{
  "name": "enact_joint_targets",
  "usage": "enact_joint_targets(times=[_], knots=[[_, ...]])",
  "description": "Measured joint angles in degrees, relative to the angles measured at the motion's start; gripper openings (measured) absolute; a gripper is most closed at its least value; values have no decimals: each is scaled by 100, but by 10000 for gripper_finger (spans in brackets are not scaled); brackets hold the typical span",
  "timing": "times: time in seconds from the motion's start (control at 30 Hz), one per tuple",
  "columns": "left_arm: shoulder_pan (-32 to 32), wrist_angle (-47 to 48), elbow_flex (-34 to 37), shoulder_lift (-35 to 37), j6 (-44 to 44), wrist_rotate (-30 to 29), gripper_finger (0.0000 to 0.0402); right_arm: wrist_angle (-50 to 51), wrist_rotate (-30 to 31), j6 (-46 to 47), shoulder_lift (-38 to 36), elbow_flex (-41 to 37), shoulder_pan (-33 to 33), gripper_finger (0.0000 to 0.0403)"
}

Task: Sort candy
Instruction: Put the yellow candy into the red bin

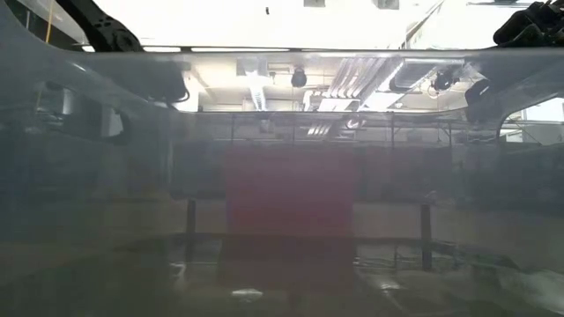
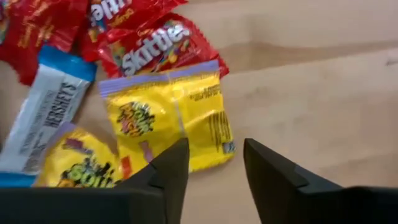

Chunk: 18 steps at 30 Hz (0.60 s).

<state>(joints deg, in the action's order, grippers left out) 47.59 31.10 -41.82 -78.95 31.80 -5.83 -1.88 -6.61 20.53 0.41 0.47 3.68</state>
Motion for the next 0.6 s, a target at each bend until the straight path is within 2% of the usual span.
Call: enact_joint_targets(times=[0.17, 0.43, 0.6], knots=[[3, -91, -2, -378, 352, -294, 170, 0, 0, 0, 0, 2, 0, 0], [-16, -256, 125, -1011, 744, -382, 172, 1, 0, 0, 0, 0, 0, 0], [-170, -328, 148, -902, 766, -512, 159, 1, 0, 0, 0, 2, 0, 0]])
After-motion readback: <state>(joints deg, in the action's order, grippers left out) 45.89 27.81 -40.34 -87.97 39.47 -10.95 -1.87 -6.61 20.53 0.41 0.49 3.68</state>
